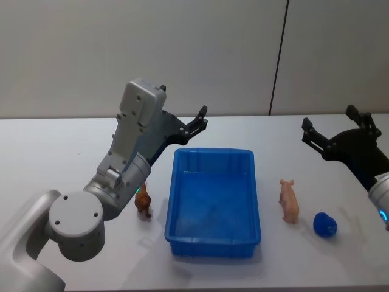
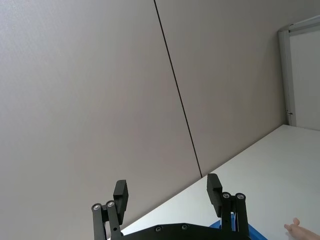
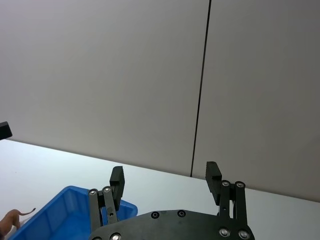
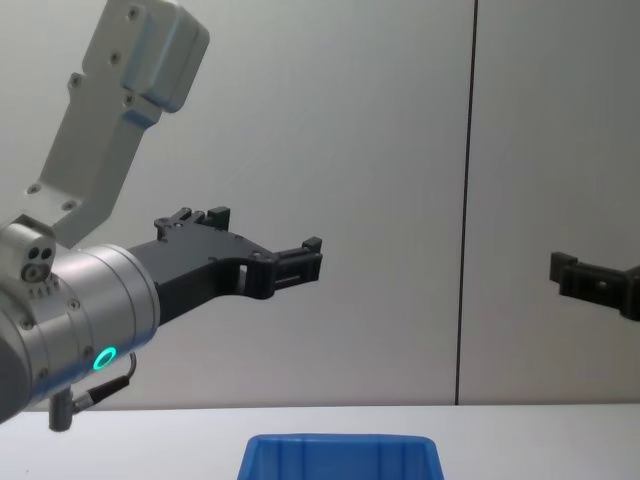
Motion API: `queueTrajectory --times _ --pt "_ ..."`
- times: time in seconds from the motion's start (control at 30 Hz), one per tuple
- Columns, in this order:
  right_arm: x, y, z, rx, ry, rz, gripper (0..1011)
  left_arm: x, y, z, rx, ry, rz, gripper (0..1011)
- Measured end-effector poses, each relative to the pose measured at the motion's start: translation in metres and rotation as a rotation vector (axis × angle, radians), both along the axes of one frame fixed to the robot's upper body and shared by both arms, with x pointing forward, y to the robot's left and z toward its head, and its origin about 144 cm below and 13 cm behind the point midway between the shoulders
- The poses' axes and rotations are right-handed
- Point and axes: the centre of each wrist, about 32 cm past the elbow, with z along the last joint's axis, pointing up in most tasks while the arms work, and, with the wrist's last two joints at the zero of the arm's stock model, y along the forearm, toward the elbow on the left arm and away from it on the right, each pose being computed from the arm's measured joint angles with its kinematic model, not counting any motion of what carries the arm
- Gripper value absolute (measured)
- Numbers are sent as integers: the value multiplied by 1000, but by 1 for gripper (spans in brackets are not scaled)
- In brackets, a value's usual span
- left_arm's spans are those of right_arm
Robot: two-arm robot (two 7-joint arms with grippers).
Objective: Pick up the two dolls from the table and place them into the box.
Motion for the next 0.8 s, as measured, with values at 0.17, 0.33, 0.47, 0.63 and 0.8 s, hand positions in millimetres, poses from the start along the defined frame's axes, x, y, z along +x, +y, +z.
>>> queueTrajectory --times 0.17,0.33,0.47,0.63,0.8 --pt "5 -2 -2 -6 30 -13 1001 0 0 0 0 0 0 1001" --pt "9 -4 -5 -10 68 -28 1001 0 0 0 0 0 0 1001" --pt "11 -6 -9 -16 102 -39 1001 0 0 0 0 0 0 1001" --pt "14 -8 -16 -29 171 -61 1001 0 0 0 0 0 0 1001" --pt "15 -9 -22 -40 224 -76 1001 0 0 0 0 0 0 1001"
